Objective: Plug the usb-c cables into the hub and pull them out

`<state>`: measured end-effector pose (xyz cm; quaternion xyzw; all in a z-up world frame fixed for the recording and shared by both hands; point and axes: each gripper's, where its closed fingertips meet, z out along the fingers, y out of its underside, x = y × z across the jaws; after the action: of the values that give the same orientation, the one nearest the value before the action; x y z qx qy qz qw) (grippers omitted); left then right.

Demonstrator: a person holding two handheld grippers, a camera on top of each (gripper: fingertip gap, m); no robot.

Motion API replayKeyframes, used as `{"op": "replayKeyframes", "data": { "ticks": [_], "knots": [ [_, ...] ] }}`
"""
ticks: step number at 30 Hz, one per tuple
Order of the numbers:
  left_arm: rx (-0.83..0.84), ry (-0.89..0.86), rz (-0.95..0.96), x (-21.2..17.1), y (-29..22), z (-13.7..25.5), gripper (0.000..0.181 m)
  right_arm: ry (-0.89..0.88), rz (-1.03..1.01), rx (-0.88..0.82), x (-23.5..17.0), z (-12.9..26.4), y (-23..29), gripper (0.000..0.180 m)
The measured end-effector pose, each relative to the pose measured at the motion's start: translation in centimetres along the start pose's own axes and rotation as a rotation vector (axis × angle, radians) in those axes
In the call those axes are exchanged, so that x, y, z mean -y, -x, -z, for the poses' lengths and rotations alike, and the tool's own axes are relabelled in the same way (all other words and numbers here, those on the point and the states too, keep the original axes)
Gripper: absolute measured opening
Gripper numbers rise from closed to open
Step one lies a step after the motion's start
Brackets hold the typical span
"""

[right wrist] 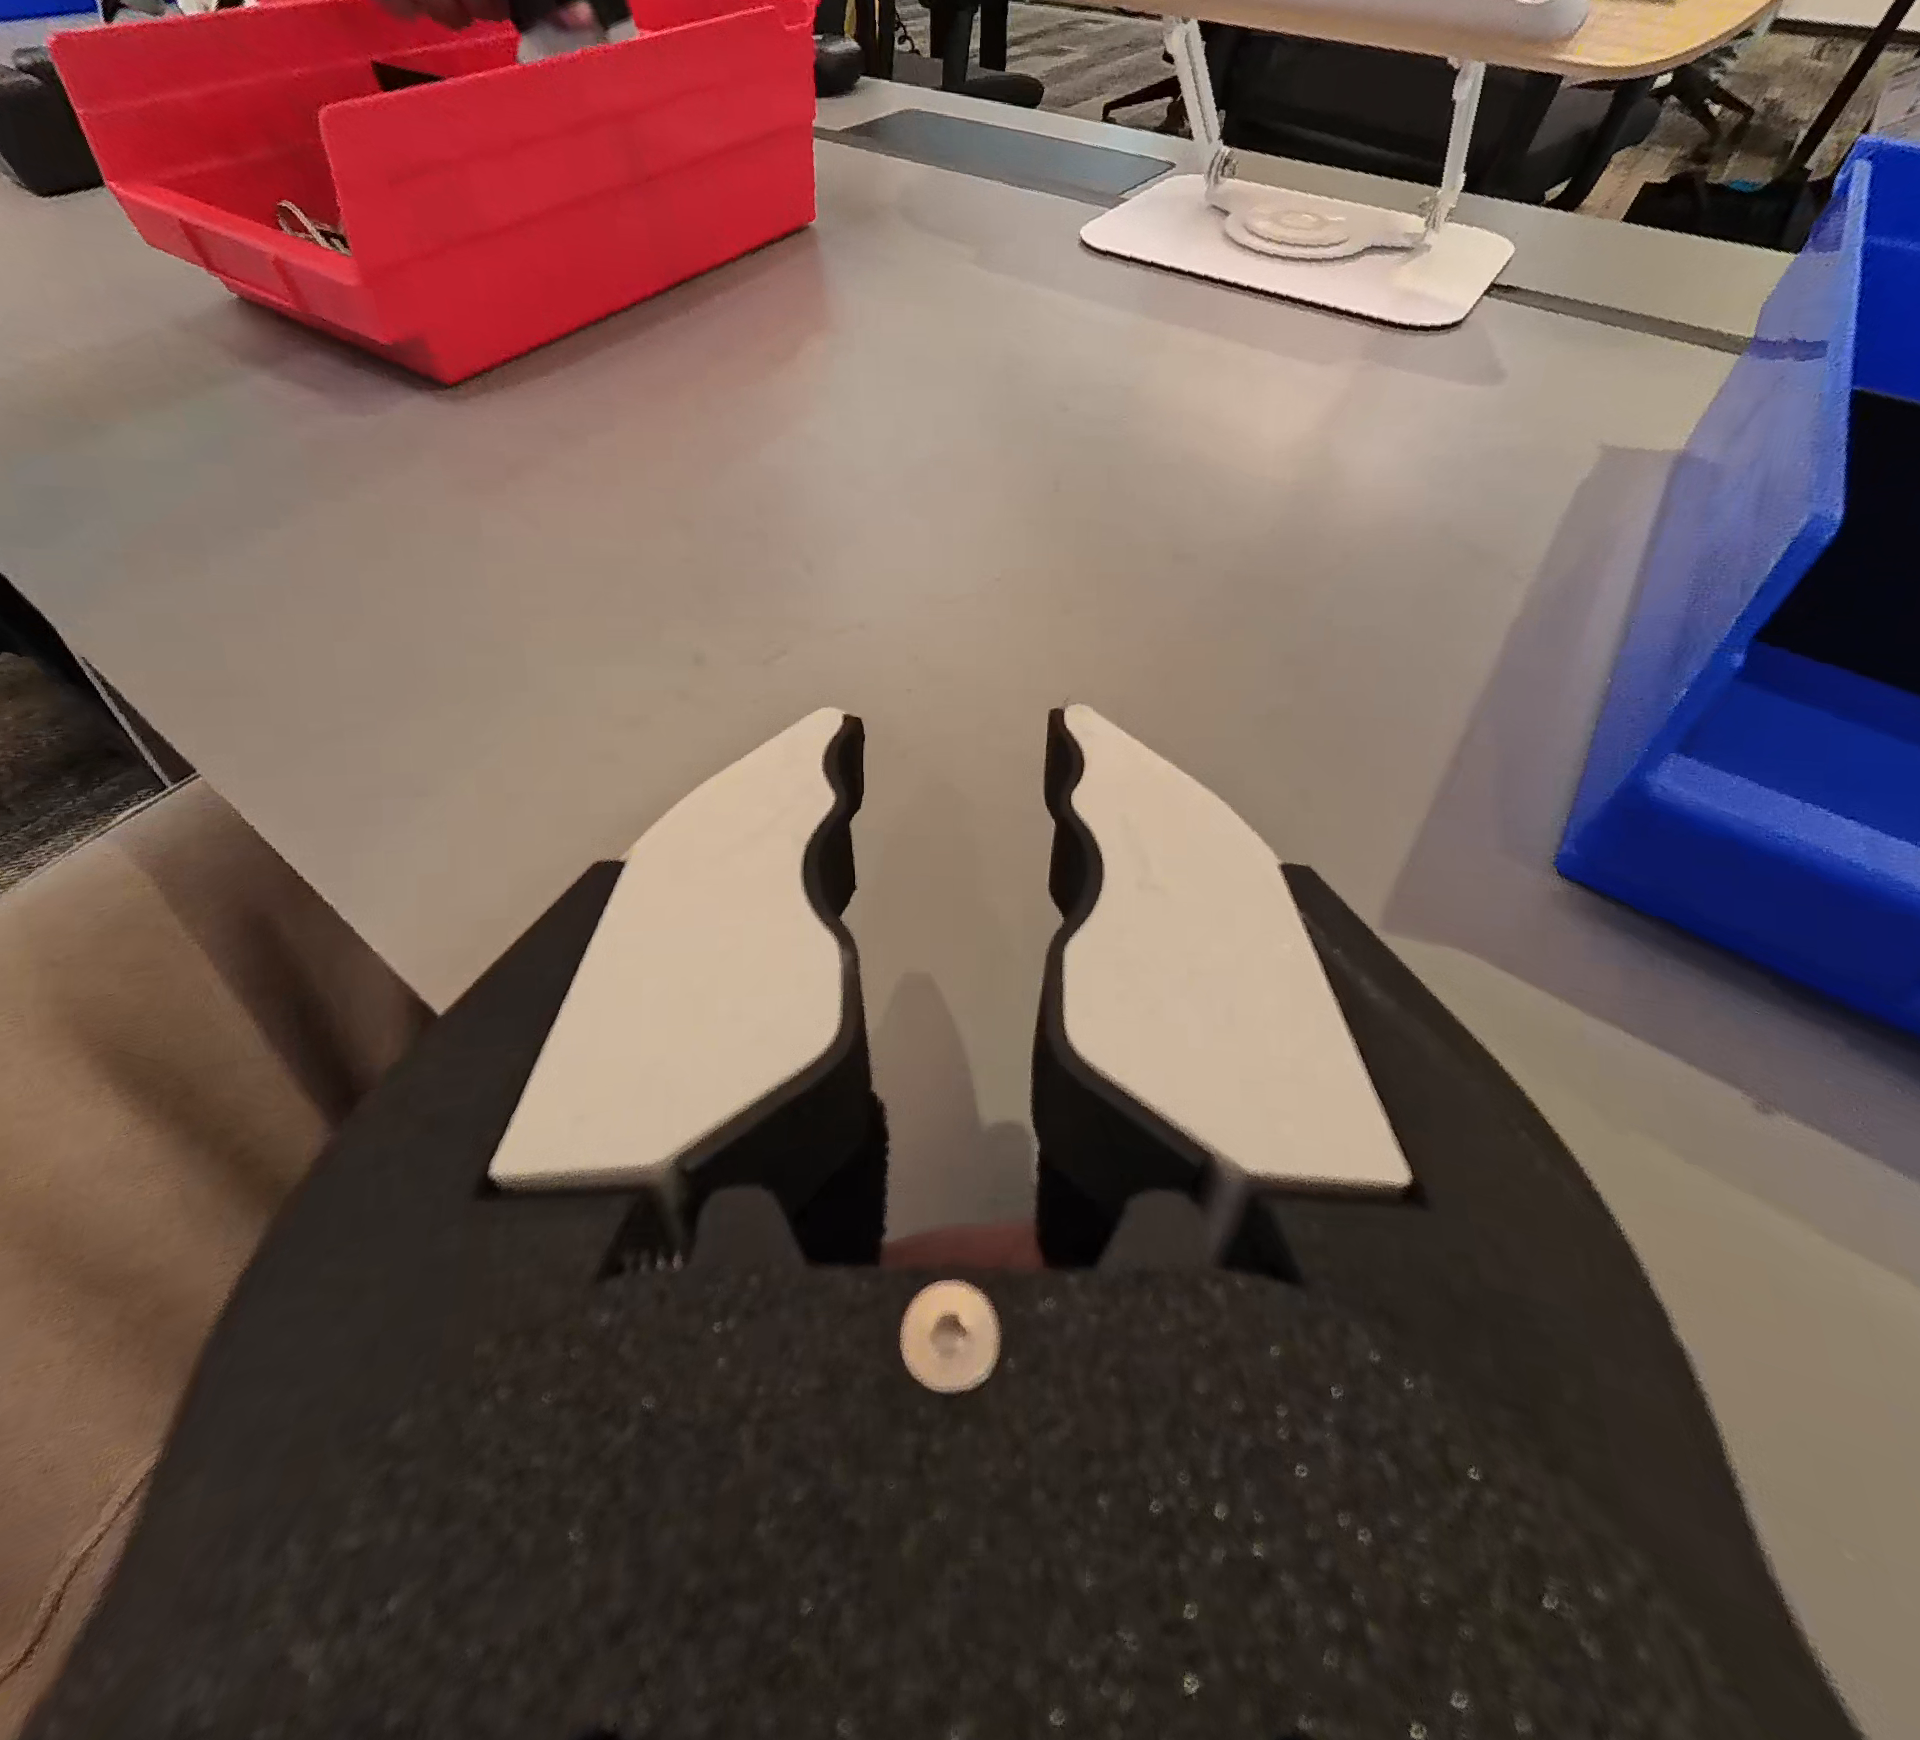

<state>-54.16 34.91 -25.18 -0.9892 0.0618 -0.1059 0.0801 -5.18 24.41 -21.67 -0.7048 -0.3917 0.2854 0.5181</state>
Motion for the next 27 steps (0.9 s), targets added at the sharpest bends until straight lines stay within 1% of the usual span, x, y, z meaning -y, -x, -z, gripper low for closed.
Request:
{"op": "replayKeyframes", "data": {
  "ticks": [2, 6, 8, 10, 12, 14, 16, 18, 20, 22, 25, 27],
  "knots": [
    [0.009, 0.052, -0.008, -0.6, 0.0, -0.7, 0.060, -0.001, 0.007, -0.005, -0.1, 0.2, -0.1, 0.033],
    [0.034, 0.120, -0.043, -1.0, 0.0, -2.0, 0.052, 0.004, 0.005, -0.011, -0.3, 0.3, -0.3, 0.033],
    [0.085, 0.154, -0.080, -1.5, 0.2, -2.7, 0.040, 0.003, 0.003, -0.012, -0.2, 0.3, -0.4, 0.033],
    [0.052, 0.169, -0.102, -2.0, -0.5, -2.8, 0.023, 0.000, 0.006, -0.017, -0.1, 0.4, -0.4, 0.033],
    [0.046, 0.160, -0.095, -2.1, -0.4, -2.6, 0.023, -0.004, 0.008, -0.024, -0.1, 0.6, -0.5, 0.032],
    [0.032, 0.115, -0.113, -2.0, -0.5, -1.6, 0.023, -0.006, 0.006, -0.026, 0.0, 0.7, -0.5, 0.032],
    [-0.007, 0.036, -0.121, -1.6, -0.9, 0.6, 0.023, -0.013, 0.003, -0.029, 0.1, 0.8, -0.6, 0.032],
    [-0.040, -0.037, -0.115, -1.5, -1.0, 3.7, 0.023, -0.020, 0.002, -0.027, 0.3, 0.8, -0.6, 0.031],
    [-0.096, -0.105, -0.123, -1.6, -1.6, 7.4, 0.023, -0.028, 0.008, -0.027, 0.4, 0.9, -0.4, 0.031],
    [-0.152, -0.162, -0.174, -1.7, -3.1, 11.6, 0.023, -0.040, 0.023, -0.014, 0.7, 1.0, -0.1, 0.031],
    [-0.204, -0.171, -0.382, -2.2, -7.7, 17.3, 0.022, -0.081, 0.068, 0.049, 1.5, 0.9, 1.0, 0.034],
    [-0.243, -0.130, -0.560, -2.5, -12.5, 19.9, 0.022, -0.172, 0.079, 0.200, 3.1, 1.3, 3.2, 0.043]
  ]
}}
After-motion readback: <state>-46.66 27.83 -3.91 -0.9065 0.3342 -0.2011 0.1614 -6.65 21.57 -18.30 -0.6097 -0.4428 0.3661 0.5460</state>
